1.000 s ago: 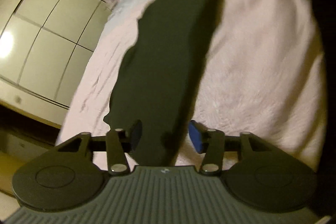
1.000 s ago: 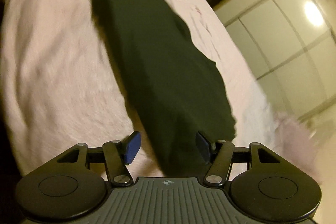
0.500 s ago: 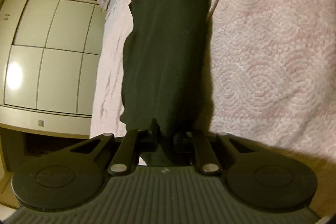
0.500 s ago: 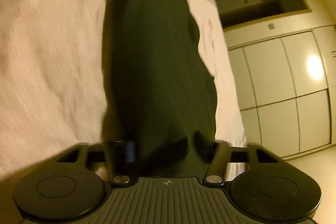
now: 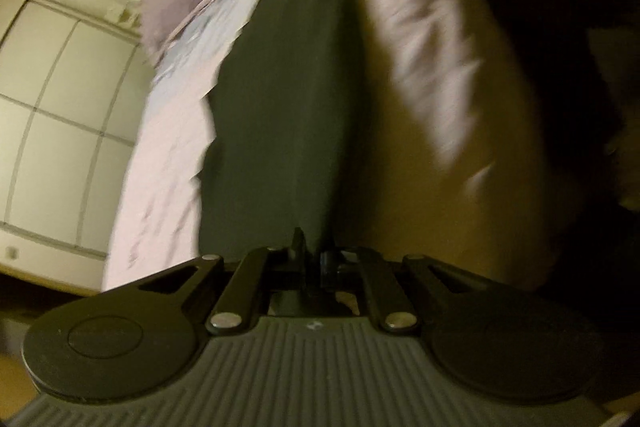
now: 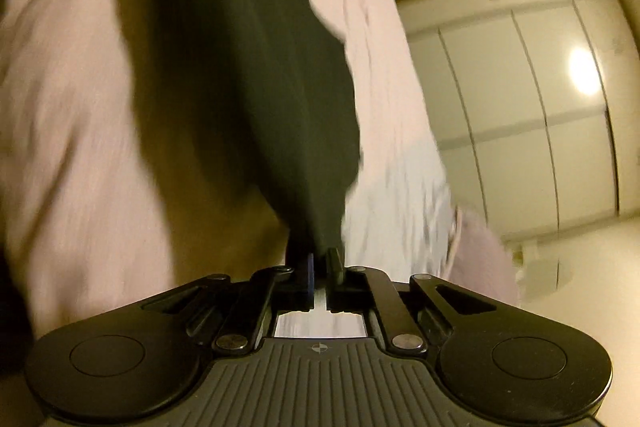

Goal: Fold clothes

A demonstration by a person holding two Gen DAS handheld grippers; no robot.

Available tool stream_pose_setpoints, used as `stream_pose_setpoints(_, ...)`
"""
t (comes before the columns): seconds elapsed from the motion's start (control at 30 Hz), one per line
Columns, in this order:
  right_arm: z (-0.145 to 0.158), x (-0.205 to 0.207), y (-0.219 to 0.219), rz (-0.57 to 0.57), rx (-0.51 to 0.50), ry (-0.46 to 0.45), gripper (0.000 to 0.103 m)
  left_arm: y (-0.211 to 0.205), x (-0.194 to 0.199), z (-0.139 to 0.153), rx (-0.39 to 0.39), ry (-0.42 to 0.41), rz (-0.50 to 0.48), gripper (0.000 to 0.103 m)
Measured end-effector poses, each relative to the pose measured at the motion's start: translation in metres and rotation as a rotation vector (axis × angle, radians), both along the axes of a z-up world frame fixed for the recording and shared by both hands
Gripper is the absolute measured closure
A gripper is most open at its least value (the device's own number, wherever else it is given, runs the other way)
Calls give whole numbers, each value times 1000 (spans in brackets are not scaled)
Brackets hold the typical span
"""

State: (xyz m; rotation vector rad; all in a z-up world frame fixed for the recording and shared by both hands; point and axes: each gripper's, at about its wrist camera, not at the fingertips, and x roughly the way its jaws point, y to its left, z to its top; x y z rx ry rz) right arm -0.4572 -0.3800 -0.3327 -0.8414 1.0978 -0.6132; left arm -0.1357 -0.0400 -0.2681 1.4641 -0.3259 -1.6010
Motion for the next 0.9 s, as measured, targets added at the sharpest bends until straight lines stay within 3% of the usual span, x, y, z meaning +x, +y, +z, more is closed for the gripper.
stream_pose_setpoints(0.13,-3,-44,-19,-147,35,15,103,12,-14,-15,16,-7,-7,99)
stream_pose_setpoints(0.2,0,-54,-11,-149,43,-18,103,17,-11,-11,35,28,7,99)
stream_pose_setpoints(0.4,7,-23,13,-92,73,-118,102,48,8,9,39,73,41,95)
stream_pose_setpoints(0.47,9,-8,22,-58,87,-148,97,57,19,18,40,90,56,95)
stream_pose_setpoints(0.5,10,0,27,-41,94,-163,87,62,24,22,37,94,68,94)
stream_pose_setpoints(0.53,11,8,32,-24,101,-178,68,65,31,26,29,99,89,93)
stream_pose_setpoints(0.6,13,23,41,10,115,-207,44,62,47,33,-1,116,177,92)
stream_pose_setpoints(0.7,19,48,36,25,180,-256,43,46,76,43,-40,171,341,91)
stream_pose_setpoints(0.9,47,85,-3,-6,303,-364,43,-28,145,55,-42,506,620,84)
